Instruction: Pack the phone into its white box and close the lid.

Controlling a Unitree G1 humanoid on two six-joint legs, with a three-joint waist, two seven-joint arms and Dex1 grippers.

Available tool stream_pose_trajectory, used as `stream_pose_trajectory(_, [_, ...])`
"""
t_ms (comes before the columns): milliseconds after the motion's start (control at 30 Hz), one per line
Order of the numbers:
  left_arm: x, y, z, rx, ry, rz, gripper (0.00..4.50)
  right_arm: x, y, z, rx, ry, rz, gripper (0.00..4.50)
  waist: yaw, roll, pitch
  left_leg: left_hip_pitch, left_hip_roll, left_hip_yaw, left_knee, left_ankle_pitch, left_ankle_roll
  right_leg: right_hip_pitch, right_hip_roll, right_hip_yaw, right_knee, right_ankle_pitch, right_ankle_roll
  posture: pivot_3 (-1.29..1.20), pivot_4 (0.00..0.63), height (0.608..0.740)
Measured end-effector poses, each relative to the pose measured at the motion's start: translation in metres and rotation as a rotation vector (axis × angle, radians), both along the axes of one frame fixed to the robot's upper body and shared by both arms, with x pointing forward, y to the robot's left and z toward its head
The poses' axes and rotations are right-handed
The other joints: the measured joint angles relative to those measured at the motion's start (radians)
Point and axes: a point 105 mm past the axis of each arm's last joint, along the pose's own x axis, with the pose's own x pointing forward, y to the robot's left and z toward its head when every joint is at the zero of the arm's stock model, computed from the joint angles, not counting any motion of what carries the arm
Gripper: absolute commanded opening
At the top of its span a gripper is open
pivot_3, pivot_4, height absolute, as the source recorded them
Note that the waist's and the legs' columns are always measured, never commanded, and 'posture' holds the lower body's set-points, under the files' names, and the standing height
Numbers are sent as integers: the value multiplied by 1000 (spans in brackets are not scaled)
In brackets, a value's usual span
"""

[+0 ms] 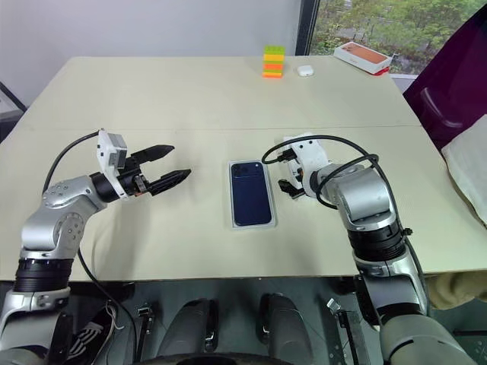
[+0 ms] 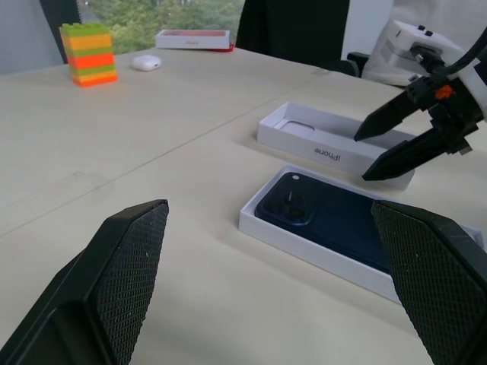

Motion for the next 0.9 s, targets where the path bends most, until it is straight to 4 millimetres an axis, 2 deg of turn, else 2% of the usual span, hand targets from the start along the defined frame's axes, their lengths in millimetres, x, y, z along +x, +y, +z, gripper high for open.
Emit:
stream_pose_trajectory(67, [1,-2,-1,-6,0,11,4500,1,3,-3,10,17,-8,4464,0,0,0,0,0,0,0,0,0,0,0,0,0,0,0,0,150,740])
stream_pose_trajectory(167, [3,-3,-2,-14,3,20,4500,5,0,-3,2,21,-31,3679,0,0,0,0,0,0,0,0,0,0,0,0,0,0,0,0,150,740])
stream_pose_trajectory(400, [1,-7,1,-12,-14,21,4500,7,-2,-6,-44,-6,-35,41,0,0,0,0,0,0,0,0,0,0,0,0,0,0,0,0,150,740])
stream_pose_trajectory(767, [5,-5,4,-13,-20,40,4500,10,-5,-9,-34,-2,-83,41,-1,0,0,0,0,0,0,0,0,0,0,0,0,-1,2,0,150,740])
stream_pose_trajectory(900, [7,-3,3,-17,-11,57,4500,16,0,2,60,-10,-98,41,-3,0,0,0,0,0,0,0,0,0,0,0,0,-1,2,0,150,740])
